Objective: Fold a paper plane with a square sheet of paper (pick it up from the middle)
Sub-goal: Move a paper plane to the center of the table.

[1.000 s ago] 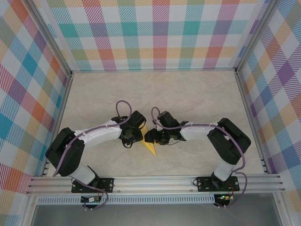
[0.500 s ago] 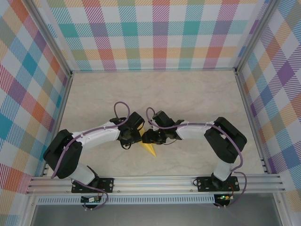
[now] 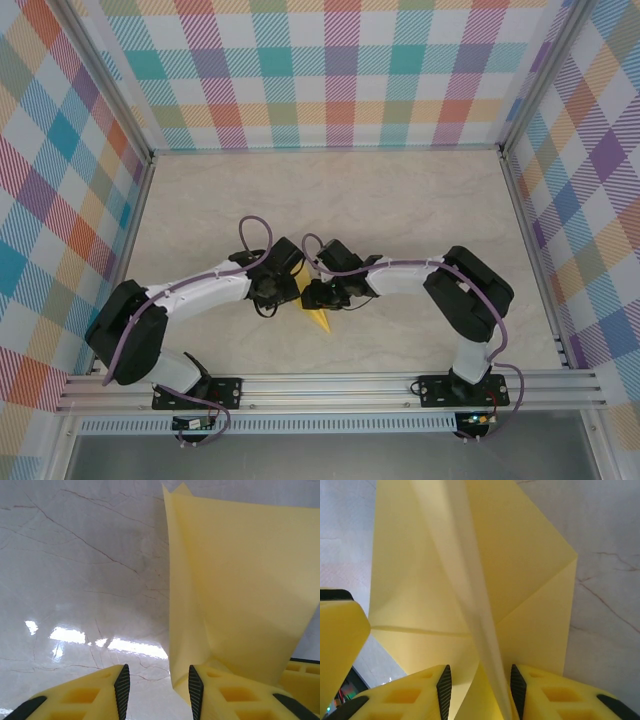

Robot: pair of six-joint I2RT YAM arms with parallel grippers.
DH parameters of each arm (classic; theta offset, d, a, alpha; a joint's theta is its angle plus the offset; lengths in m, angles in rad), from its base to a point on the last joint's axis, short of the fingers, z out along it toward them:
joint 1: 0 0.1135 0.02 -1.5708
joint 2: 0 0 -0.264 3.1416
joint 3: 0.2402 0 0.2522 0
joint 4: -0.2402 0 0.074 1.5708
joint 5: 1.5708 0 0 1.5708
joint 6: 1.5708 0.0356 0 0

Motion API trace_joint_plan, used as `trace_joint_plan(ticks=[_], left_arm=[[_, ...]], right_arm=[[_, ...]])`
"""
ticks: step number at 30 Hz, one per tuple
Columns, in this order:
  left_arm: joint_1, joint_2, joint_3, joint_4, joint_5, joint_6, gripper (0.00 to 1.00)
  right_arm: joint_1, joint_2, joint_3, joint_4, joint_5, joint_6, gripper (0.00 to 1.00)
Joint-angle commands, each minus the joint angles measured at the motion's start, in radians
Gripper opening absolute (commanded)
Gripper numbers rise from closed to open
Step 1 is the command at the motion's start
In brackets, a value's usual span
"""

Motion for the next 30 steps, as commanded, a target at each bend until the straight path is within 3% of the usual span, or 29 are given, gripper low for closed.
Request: trace_joint_plan(ticks=[1,8,12,19,30], left_arm=[[0.007,-0.043,-0.022,0.004,-0.018,-0.019,0.38],[0.008,-0.145,-0.04,-0.008,-0.087,-0.037,0.38],[0.008,-0.21,-0.051,-0.026,-0.134,-0.048,0.38],[0.011,-0.261,-0.083,-0.028,-0.163,-0.074,0.39],[0.011,-0.231,-0.077,0.008,-0.123,-0.064,0.41]], right_arm=[[0.015,0.014,0.035,-0.047,0.03,-0.027,0.33],[0.042,-0.02,0.087,-0.169,0.172,-0.038,0.14],[0.051,-0.07,0.118,-0.27,0.312,-0.014,0.11],[0.054,-0.089,0.23,-0.601,0.63,0.102,0.1],[0.053,0.012,0.287,-0.619,0.614,0.122,0.13]])
